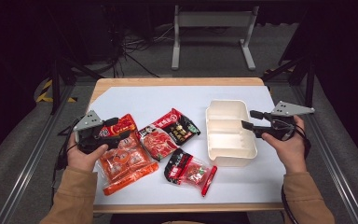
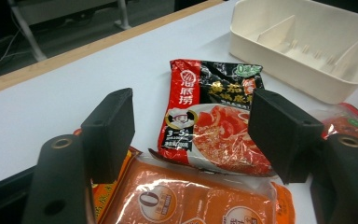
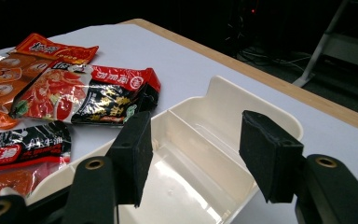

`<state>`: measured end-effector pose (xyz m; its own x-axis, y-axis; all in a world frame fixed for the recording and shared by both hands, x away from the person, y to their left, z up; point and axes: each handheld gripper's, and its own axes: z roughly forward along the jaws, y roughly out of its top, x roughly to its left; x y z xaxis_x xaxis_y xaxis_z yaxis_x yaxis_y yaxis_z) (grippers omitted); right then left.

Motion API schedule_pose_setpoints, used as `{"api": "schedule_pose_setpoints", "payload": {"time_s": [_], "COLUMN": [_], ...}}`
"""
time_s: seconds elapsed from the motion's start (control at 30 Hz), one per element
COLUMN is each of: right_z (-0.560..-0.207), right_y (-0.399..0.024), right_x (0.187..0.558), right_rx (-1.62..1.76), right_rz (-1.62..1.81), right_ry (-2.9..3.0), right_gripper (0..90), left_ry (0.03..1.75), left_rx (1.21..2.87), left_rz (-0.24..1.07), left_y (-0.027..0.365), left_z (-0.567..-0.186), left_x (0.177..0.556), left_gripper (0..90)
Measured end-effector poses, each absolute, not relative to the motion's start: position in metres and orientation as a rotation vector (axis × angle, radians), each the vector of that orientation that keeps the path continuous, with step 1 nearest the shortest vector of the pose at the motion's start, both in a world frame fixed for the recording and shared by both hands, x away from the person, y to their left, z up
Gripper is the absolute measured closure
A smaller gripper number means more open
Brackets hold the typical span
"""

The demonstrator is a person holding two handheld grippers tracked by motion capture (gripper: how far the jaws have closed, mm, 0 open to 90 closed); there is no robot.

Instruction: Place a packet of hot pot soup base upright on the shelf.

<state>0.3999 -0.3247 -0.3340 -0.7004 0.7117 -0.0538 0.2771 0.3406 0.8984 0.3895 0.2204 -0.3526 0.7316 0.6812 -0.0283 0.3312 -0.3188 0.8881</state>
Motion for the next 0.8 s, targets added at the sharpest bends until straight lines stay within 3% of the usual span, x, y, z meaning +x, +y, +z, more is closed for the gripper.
{"api": "schedule_pose_setpoints", "payload": {"time_s": [0.2, 0.4, 0.5, 0.8], "right_z": [-0.332, -0.33, -0.332, -0.334], "right_y": [-0.322, -0.322, -0.324, -0.331], "right_x": [0.401, 0.402, 0.403, 0.404], "right_rx": [0.87, 0.868, 0.87, 0.911], "right_rz": [1.307, 1.325, 1.323, 1.328], "right_ry": [2.186, 2.181, 2.196, 2.184], "right_gripper": [44.6, 44.5, 46.7, 47.6], "left_ry": [0.752, 0.711, 0.678, 0.694], "left_rx": [1.864, 1.945, 1.942, 1.992], "left_rz": [0.353, 0.334, 0.261, 0.273], "left_y": [0.214, 0.196, 0.186, 0.161], "left_z": [-0.338, -0.331, -0.331, -0.326], "left_x": [0.407, 0.433, 0.444, 0.473], "left_gripper": [32.2, 37.5, 38.3, 37.6]}}
